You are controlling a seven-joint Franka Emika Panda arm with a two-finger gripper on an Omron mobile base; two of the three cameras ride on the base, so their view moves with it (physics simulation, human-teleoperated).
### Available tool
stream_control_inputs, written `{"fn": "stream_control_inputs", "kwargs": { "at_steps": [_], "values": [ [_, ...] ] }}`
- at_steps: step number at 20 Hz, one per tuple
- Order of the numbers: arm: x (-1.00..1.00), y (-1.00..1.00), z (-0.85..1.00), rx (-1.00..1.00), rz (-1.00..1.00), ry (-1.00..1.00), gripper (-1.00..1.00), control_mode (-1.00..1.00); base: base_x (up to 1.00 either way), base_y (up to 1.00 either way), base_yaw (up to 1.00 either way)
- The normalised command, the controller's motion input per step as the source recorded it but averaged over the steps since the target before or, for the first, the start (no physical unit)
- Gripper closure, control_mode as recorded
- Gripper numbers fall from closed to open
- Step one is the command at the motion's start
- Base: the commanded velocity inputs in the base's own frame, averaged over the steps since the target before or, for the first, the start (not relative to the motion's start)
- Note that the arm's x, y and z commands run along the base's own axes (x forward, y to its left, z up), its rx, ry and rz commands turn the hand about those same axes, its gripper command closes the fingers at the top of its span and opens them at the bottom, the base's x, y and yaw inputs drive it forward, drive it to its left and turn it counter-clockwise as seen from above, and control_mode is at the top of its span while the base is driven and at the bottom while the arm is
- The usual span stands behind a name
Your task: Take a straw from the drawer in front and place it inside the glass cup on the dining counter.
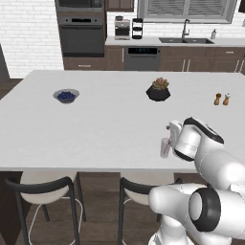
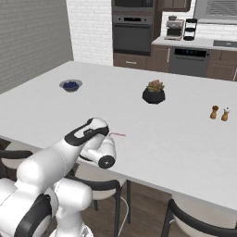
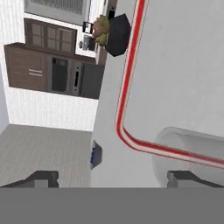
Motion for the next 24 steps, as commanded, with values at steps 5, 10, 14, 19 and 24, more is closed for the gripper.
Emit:
{"fn": "stream_control_inputs", "kwargs": {
  "at_steps": [5,10,14,19,24],
  "values": [
    [0.00,0.00,0.35,-0.02,-0.06,0.00,-1.00,-1.00,0.00,0.00,0.00],
    [-0.07,0.00,0.68,0.00,-0.04,0.00,-1.00,-1.00,0.00,0.00,0.00],
    [-0.63,0.00,1.00,0.00,-0.03,0.07,-1.00,-1.00,0.00,0.00,0.00],
    [-0.62,0.00,1.00,0.03,-0.03,0.38,-1.00,-1.00,0.00,0.00,0.00],
    [-0.52,0.00,1.00,0.02,-0.01,0.57,-1.00,-1.00,0.00,0.00,0.00]
  ]
}}
